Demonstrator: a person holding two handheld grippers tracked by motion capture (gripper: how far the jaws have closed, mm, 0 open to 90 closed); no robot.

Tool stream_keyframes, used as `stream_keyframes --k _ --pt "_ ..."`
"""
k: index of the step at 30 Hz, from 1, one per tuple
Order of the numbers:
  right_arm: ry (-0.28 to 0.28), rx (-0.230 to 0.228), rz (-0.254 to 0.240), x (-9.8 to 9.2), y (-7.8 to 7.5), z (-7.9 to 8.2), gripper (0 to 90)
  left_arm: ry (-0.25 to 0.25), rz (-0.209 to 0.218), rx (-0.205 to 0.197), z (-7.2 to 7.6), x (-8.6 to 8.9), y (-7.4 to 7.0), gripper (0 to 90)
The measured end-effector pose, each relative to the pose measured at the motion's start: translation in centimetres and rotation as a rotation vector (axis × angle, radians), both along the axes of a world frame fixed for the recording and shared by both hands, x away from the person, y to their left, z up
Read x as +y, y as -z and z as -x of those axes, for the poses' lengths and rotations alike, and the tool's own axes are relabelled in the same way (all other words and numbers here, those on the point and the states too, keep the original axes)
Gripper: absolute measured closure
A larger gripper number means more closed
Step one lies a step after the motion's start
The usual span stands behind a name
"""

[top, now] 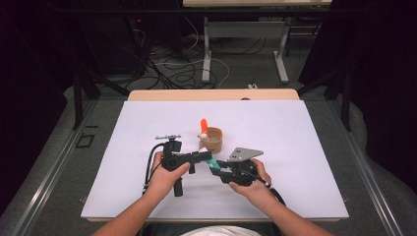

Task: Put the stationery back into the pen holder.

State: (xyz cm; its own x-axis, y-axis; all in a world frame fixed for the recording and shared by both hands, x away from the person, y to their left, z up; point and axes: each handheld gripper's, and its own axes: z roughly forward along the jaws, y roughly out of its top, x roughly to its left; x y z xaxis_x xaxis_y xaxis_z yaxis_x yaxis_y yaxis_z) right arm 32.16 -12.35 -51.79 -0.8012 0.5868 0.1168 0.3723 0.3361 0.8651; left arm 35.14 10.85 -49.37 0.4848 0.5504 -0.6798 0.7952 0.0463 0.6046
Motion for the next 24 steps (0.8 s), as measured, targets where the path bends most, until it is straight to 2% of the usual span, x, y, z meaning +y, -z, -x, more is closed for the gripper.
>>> stream_keyframes --k 2,6,7,9,10,12,24 --pt "-0.003 0.01 0.002 0.07 -0.02 0.09 65.5 -0.003 0.005 -0.001 -0.02 -0.08 0.08 52.4" --pt "-0.008 -0.001 -0.01 0.27 0.06 0.13 65.5 0.004 0.004 0.002 -0.05 0.0 0.17 55.4" --pt "-0.01 0.007 -0.002 0.26 0.0 0.16 65.5 -0.008 0.007 0.001 -0.02 -0.05 0.22 56.8" --pt "-0.01 -0.007 -0.02 0.4 0.12 0.15 65.5 -0.005 0.01 0.003 -0.06 0.05 0.29 58.0" --pt "-0.015 0.003 -0.005 0.33 0.03 0.17 65.5 -0.003 0.01 0.006 -0.09 0.14 0.3 58.7" --pt "-0.011 -0.005 -0.014 0.39 0.09 0.17 65.5 -0.006 0.016 0.012 -0.1 0.2 0.38 61.4" --pt "-0.016 -0.007 -0.006 0.48 0.17 0.16 65.5 -0.002 0.026 0.029 -0.17 0.37 0.53 63.1"
